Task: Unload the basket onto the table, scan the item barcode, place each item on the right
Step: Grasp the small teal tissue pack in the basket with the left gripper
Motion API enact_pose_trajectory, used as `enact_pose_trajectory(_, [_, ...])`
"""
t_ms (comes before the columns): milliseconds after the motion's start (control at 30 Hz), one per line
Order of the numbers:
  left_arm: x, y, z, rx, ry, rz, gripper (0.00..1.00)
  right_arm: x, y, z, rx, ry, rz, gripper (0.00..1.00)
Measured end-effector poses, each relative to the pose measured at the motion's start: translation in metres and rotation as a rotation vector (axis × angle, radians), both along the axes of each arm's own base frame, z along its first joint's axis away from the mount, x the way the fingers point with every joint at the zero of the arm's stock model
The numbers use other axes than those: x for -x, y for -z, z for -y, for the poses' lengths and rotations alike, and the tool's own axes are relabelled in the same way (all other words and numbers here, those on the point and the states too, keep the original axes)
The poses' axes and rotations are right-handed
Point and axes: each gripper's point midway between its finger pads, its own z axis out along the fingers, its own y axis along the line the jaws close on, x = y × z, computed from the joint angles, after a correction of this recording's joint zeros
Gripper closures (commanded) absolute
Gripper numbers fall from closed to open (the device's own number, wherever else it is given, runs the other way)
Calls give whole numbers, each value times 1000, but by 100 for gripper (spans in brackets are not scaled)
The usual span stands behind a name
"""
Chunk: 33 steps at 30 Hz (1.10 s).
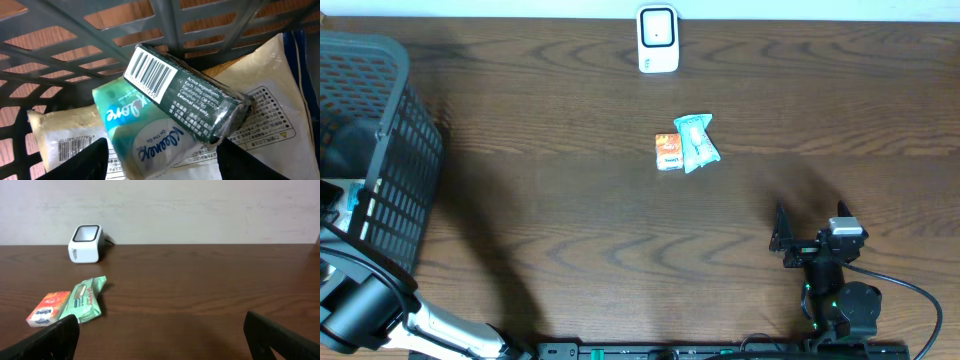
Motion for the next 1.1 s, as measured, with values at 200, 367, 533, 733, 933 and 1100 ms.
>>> enact_pose_trajectory(200, [8, 13, 4, 25, -4, -11, 37, 0, 0, 0, 0, 0, 0, 1])
enact_pose_trajectory(367, [18, 18, 1, 30, -20, -13, 38, 0, 0, 0, 0, 0, 0, 1])
enact_pose_trajectory(533, [19, 17, -5, 19, -25, -2, 57, 0, 0, 0, 0, 0, 0, 1])
enact_pose_trajectory(733, [19, 16, -7, 10, -29, 5, 92, 0, 0, 0, 0, 0, 0, 1])
enact_pose_trajectory(933, [22, 18, -4, 26, -25, -10, 93, 0, 0, 0, 0, 0, 0, 1])
enact_pose_trajectory(1100, [28, 1, 4, 26, -59, 7, 93, 0, 0, 0, 0, 0, 0, 1])
